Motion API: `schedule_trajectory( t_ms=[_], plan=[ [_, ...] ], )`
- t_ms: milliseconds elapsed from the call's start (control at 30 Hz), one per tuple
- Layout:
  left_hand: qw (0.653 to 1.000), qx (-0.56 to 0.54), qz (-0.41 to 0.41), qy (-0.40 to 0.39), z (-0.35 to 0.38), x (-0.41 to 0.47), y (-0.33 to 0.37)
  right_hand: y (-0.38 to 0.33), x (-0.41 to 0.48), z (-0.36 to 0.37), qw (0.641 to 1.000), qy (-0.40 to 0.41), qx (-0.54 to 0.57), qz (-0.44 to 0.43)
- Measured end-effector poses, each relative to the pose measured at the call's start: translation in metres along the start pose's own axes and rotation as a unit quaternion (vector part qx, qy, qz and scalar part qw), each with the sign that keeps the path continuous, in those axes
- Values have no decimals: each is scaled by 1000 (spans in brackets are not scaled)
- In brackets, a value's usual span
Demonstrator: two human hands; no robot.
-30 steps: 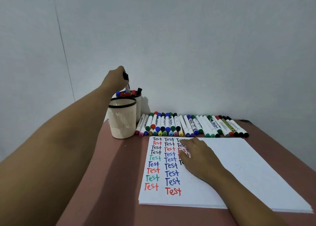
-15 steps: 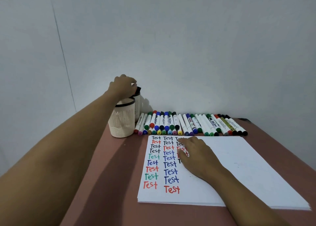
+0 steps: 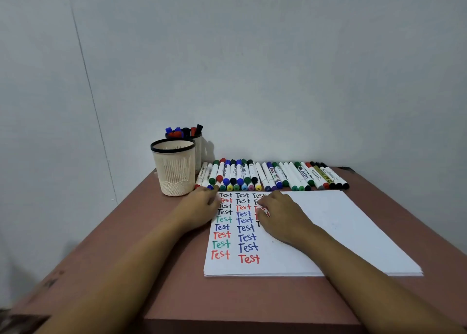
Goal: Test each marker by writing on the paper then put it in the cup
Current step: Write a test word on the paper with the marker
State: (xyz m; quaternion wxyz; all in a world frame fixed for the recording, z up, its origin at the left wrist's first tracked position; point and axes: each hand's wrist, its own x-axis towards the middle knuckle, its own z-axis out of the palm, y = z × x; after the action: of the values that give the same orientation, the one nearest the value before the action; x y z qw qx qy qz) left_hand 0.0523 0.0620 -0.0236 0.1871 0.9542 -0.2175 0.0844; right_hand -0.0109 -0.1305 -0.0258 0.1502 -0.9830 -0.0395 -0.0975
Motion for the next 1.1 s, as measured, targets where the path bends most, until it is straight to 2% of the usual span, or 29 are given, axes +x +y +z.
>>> schedule_trajectory(
  t_ms=[67, 200, 333, 567, 900, 1100],
  plan=[
    [1000, 2, -3, -15, 3, -1, -3, 0, 6, -5, 1000, -9, 1, 2],
    [1000, 14, -3, -2, 6, -1, -2, -1, 40, -17, 997, 54, 30, 40],
    [1000, 15, -9, -2, 6, 0, -2, -6, 76, -20, 994, 77, 18, 69],
    [1000, 20, -1, 4, 7, 1, -3, -12, 101, -4, 987, 47, -46, 145],
    [1000, 26, 2, -2, 8, 2, -4, -18, 105, 2, 980, 105, -27, 167],
    [1000, -7, -9, 8, 8, 3, -5, -10, 87, -6, 969, 217, -6, 115]
  ],
)
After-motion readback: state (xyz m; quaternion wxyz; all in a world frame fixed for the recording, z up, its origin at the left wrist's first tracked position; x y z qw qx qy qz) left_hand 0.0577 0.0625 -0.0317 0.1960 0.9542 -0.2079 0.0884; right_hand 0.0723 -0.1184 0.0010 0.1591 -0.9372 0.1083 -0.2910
